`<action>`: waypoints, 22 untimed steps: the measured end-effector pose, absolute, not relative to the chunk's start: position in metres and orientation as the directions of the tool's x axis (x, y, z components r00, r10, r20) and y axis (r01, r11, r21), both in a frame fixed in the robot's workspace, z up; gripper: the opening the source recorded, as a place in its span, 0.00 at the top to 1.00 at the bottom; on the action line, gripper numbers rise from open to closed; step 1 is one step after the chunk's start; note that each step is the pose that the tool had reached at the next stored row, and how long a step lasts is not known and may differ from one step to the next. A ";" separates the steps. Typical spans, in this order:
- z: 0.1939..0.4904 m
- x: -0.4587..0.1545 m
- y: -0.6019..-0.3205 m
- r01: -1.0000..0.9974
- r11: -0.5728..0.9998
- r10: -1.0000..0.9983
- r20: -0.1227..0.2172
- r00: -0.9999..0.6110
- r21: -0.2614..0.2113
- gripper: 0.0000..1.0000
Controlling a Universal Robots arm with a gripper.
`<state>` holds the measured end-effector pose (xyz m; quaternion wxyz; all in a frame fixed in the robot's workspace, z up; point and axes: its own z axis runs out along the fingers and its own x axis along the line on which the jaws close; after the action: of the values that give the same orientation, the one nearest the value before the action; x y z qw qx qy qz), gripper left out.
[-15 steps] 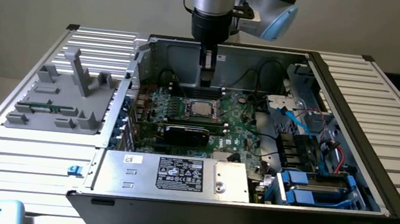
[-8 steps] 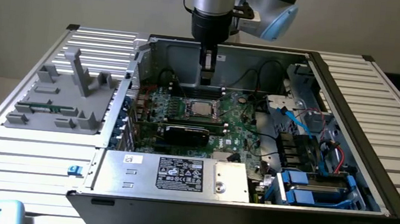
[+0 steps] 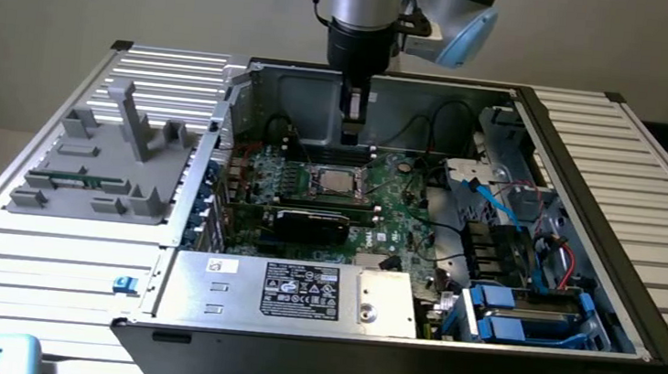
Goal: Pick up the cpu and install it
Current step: 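Close the cpu cover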
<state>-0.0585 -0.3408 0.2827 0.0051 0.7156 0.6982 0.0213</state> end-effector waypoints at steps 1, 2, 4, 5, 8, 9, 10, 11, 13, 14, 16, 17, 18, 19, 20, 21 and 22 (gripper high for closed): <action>0.281 -0.058 -0.341 0.999 -0.026 0.999 0.023 0.025 0.037 0.89; 0.279 -0.058 -0.341 0.999 -0.027 0.999 0.024 0.026 0.037 0.89; 0.276 -0.058 -0.341 0.999 -0.028 0.999 0.024 0.028 0.039 0.89; 0.274 -0.057 -0.341 0.999 -0.029 0.999 0.024 0.028 0.040 0.89; 0.271 -0.056 -0.341 0.998 -0.031 0.999 0.024 0.030 0.048 0.89; 0.270 -0.056 -0.341 0.998 -0.032 0.999 0.024 0.030 0.051 0.89; 0.270 -0.056 -0.341 0.998 -0.032 0.999 0.024 0.031 0.055 0.89; 0.269 -0.056 -0.341 0.998 -0.032 0.999 0.024 0.031 0.059 0.89; 0.267 -0.055 -0.341 0.997 -0.033 0.999 0.024 0.031 0.067 0.89; 0.266 -0.055 -0.341 0.997 -0.033 0.999 0.024 0.031 0.070 0.89; 0.264 -0.055 -0.341 0.997 -0.033 0.999 0.024 0.031 0.076 0.89; 0.264 -0.055 -0.341 0.996 -0.033 0.999 0.024 0.031 0.078 0.89; 0.263 -0.055 -0.341 0.996 -0.033 0.999 0.024 0.031 0.078 0.89; 0.263 -0.055 -0.341 0.996 -0.033 0.999 0.024 0.031 0.078 0.89; 0.263 -0.055 -0.341 0.996 -0.033 0.999 0.024 0.031 0.078 0.89; 0.263 -0.055 -0.341 0.996 -0.033 0.999 0.024 0.031 0.078 0.89; 0.263 -0.055 -0.341 0.996 -0.033 0.999 0.024 0.031 0.079 0.89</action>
<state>-0.0551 -0.3408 0.2631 0.0200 0.7179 0.6950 0.0359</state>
